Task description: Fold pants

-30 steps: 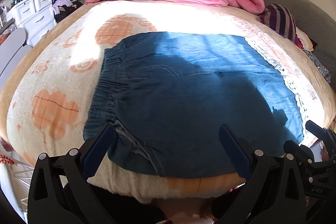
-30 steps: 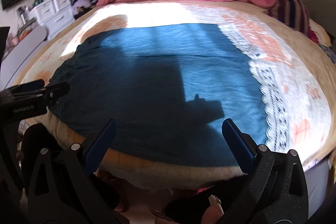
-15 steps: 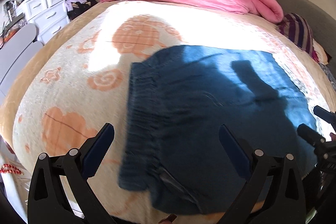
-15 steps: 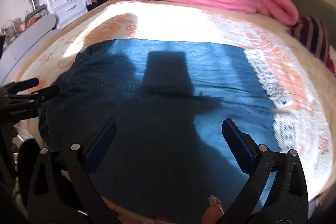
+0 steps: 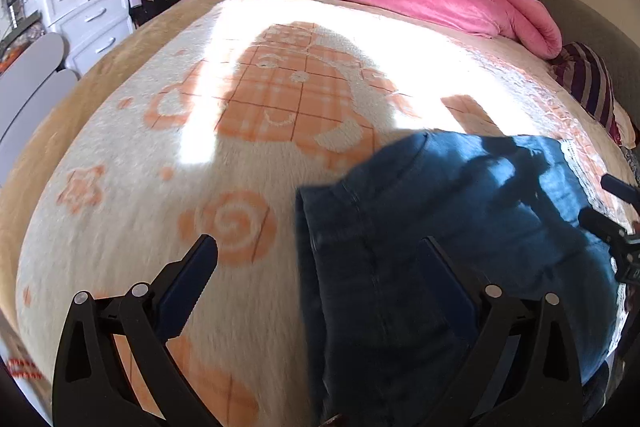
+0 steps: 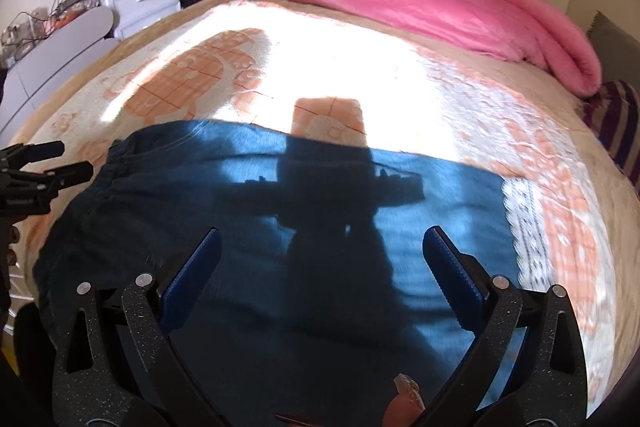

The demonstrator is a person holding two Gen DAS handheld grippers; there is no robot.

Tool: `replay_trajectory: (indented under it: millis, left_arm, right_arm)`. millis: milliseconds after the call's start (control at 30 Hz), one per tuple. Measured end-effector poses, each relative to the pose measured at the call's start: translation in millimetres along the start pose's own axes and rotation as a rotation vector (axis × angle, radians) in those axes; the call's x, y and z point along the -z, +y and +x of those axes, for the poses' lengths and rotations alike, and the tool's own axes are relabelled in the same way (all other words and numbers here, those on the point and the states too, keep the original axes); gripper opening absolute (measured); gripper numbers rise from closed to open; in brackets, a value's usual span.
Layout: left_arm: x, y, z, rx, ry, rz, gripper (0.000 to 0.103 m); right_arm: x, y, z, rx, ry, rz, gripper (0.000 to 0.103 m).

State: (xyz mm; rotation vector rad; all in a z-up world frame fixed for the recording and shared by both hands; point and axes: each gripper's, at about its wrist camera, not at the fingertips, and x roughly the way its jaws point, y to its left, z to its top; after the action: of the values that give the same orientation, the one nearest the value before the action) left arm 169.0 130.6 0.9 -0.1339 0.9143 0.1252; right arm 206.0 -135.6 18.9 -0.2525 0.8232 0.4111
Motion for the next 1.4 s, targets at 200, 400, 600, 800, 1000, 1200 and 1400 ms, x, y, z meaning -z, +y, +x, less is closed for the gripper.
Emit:
replay_trajectory:
  millis: [200, 400, 600, 800, 1000, 1200, 1400]
  left_arm:
    - [-22.2, 5.1, 45.1, 0.012, 0.077, 0.02, 0.099]
    - [-31.2, -0.7, 71.8, 0.054, 0.105, 0.079, 0.099]
    - [-31.1, -15.2, 72.1, 0.129, 0.083, 0.155, 0.059]
    - [-33.6, -7.5, 59.9, 0.179, 0.021, 0.14, 0.037]
    - [-33.3, -0.1, 41.9, 0.203, -0.051, 0.12, 0.036]
    - [-26.6, -2.6, 32.3, 0.184, -0.084, 0.127, 0.036]
    - [-23.2, -0.4, 20.1, 0.162, -0.12, 0.125, 0.036]
  right_arm:
    - [-41.3, 3.7, 48.8, -0.04, 0.048, -0.091, 0.095]
    - [-65.5, 8.1, 88.7, -0.066, 0.111, -0.138, 0.095]
    - [-73.1, 15.0, 121.3, -0.061, 0.172, -0.239, 0.095]
    - [-75.7, 29.4, 126.4, -0.089, 0.159, -0.337, 0.095]
    - [-73.0, 49.8, 132.8, -0.092, 0.161, -0.46, 0.095]
    - [-64.2, 53.7, 120.2, -0.23, 0.144, -0.415, 0.024]
    - [-53.5, 47.7, 76.4, -0.281, 0.043, -0.34, 0.006]
